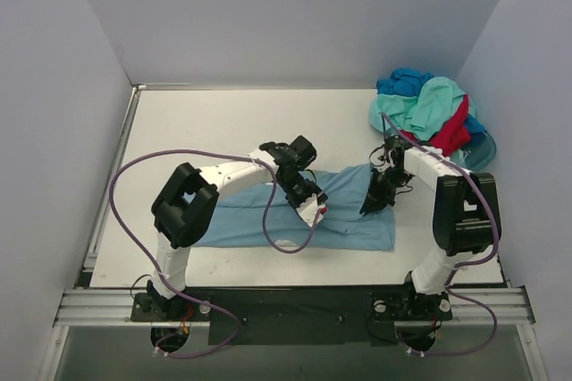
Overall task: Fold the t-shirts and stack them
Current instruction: Fold the other side of the tshirt into a rectangle
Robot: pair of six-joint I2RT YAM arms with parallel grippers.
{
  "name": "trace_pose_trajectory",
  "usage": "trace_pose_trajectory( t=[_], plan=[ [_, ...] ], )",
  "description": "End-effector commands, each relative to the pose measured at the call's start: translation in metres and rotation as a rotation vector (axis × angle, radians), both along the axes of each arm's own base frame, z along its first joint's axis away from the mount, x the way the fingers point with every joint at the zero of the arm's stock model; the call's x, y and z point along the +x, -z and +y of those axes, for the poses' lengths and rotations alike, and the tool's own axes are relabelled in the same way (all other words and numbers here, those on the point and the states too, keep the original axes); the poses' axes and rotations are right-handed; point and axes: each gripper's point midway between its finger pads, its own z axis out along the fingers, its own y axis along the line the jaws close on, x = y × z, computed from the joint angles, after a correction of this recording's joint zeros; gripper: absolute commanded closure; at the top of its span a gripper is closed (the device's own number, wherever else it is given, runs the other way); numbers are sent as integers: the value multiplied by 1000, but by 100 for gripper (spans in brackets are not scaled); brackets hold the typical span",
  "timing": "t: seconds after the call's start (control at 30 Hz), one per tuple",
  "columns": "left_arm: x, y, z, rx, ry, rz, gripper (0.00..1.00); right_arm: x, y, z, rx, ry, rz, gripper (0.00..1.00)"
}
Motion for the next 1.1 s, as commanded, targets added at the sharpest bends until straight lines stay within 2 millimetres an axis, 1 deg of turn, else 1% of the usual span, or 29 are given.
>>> trace_pose_trajectory(
  t=[0.0, 0.07, 0.1, 0.17, 0.2, 0.27, 0.33, 0.43, 0.5, 0.53, 0.57, 0.6, 0.63, 0.67, 0.7, 0.73, 0.77, 0.8, 0.83, 0.87, 0.9, 0.93, 1.03, 1.07],
  plan=[
    [1, 5, -4, -15, 63, -75, 52, 0, -6, 9, 70, 23, 14, 100],
    [0, 10, -2, -6, 73, -83, 55, 5, -12, 12, 144, 65, 6, 100],
    [0, 14, -1, 0, 77, -87, 56, 11, -13, 8, 154, 99, -6, 100],
    [5, 18, -2, -1, 65, -108, 57, 19, -16, 4, 166, 127, -20, 100],
    [10, 19, -3, -5, 46, -122, 57, 24, -18, 3, 166, 125, -33, 100],
    [13, 21, -5, -6, 31, -120, 57, 34, -21, 6, 188, 134, -38, 100],
    [15, 21, -8, -13, 31, -119, 56, 42, -20, 10, 210, 149, -35, 100],
    [22, 18, -19, -54, -7, -124, 56, 54, -17, 13, 226, 170, -34, 100],
    [28, 18, -24, -75, -43, -130, 55, 58, -16, 15, 233, 181, -31, 100],
    [29, 20, -24, -73, -49, -136, 56, 59, -16, 15, 238, 189, -31, 100],
    [31, 22, -24, -79, -55, -144, 58, 62, -17, 16, 243, 190, -40, 100],
    [31, 24, -24, -76, -64, -141, 68, 63, -15, 16, 241, 195, -33, 100],
    [32, 23, -25, -79, -82, -135, 74, 65, -17, 16, 240, 194, -40, 100],
    [34, 22, -27, -84, -97, -129, 89, 66, -14, 16, 238, 198, -33, 100],
    [36, 20, -28, -86, -138, -103, 96, 69, -15, 15, 236, 200, -40, 100],
    [39, 15, -30, -96, -159, -96, 100, 69, -12, 15, 231, 203, -35, 100],
    [40, 12, -31, -99, -207, -55, 100, 71, -11, 15, 228, 206, -36, 100],
    [45, 7, -32, -109, -243, -33, 100, 72, -7, 14, 226, 211, -27, 100],
    [46, 2, -34, -118, -322, 40, 100, 76, -7, 5, 225, 239, -33, 100],
    [48, -3, -33, -118, -429, 154, 100, 77, -5, 4, 222, 249, -30, 100],
    [54, -9, -34, -139, -478, 201, 100, 78, -2, 2, 216, 257, -26, 100],
    [58, -15, -34, -144, -581, 313, 100, 80, -2, 0, 214, 268, -32, 100],
    [67, -18, -31, -144, -792, 501, 100, 85, 5, -5, 204, 301, -26, 100],
    [75, -19, -28, -161, -902, 576, 100, 89, 6, -5, 204, 306, -34, 100]
  ],
)
